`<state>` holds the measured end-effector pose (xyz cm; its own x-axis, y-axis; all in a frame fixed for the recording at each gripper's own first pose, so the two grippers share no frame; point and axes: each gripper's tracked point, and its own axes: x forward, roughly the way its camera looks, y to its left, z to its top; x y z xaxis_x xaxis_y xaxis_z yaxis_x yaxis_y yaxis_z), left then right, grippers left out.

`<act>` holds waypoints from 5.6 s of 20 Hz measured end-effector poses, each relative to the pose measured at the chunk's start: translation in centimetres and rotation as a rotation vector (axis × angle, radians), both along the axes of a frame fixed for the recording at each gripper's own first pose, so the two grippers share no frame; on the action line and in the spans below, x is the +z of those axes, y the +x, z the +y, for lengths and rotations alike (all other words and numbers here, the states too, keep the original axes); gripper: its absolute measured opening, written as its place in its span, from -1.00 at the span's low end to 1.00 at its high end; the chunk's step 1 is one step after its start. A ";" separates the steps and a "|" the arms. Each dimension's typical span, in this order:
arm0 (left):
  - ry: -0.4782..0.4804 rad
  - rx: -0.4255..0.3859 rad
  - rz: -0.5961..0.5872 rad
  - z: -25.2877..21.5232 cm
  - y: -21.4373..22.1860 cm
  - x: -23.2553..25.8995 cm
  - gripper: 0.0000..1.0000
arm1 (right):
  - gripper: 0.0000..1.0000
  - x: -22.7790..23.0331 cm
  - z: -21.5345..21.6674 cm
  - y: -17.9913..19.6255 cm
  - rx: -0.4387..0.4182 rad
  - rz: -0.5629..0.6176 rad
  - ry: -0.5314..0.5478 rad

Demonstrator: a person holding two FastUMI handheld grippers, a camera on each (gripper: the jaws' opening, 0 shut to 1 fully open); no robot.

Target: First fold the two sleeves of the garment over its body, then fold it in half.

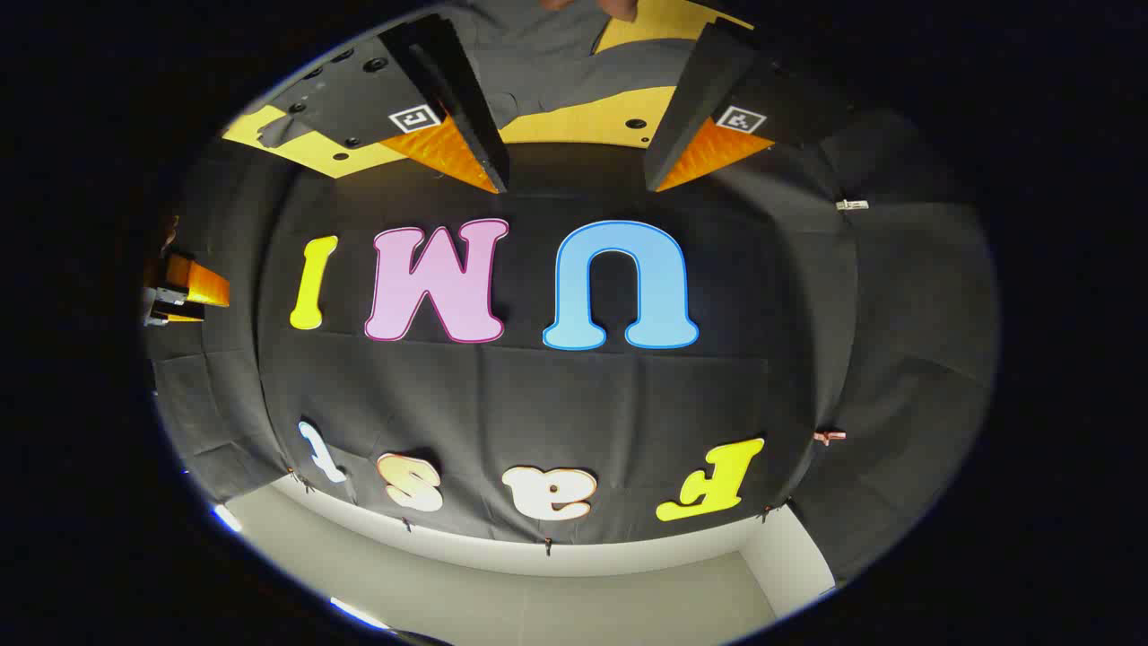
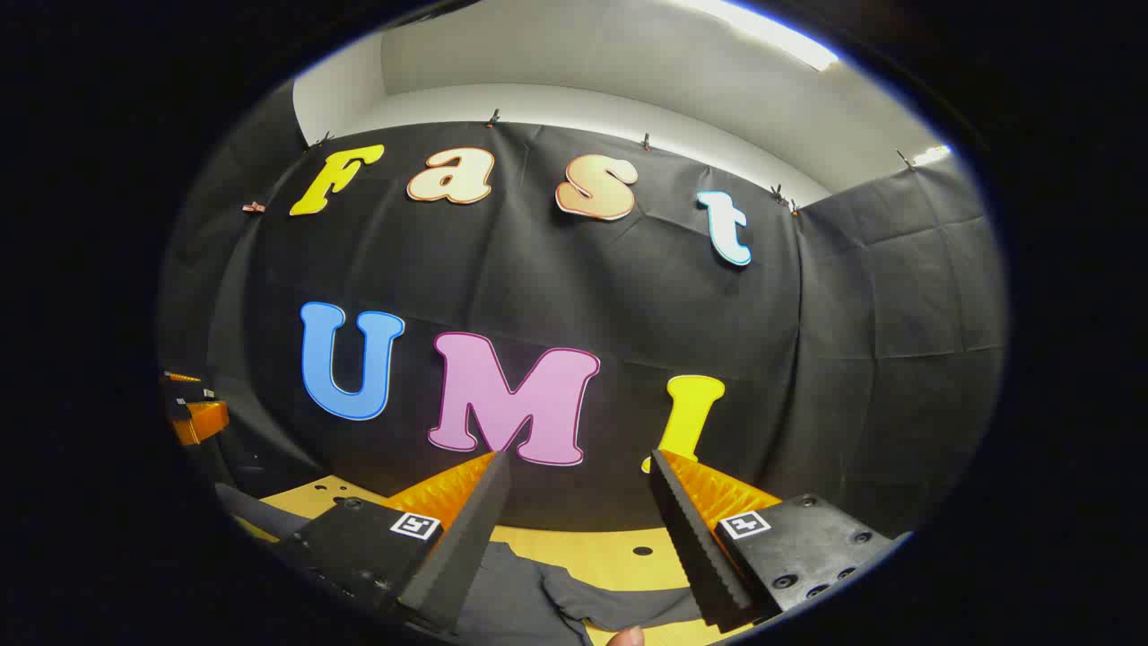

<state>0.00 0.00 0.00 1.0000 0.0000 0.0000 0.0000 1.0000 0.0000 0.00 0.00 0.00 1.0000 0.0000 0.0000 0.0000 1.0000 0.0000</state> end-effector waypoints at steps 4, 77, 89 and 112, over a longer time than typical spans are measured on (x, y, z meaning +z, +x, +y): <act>0.000 -0.003 0.002 -0.6 0.7 -0.2 0.91 | 1.00 -0.1 -0.8 0.5 -0.007 -0.006 -0.006; 0.077 0.022 0.187 0.6 5.4 -8.5 0.94 | -0.84 -27.7 -12.5 9.3 -0.164 0.506 0.148; 0.068 0.061 0.158 11.3 3.7 -10.2 0.94 | -0.83 -22.7 8.5 9.9 0.105 0.432 0.156; 0.054 0.211 0.280 26.1 3.1 -18.5 0.94 | -0.63 -42.1 34.6 4.6 0.353 0.879 0.071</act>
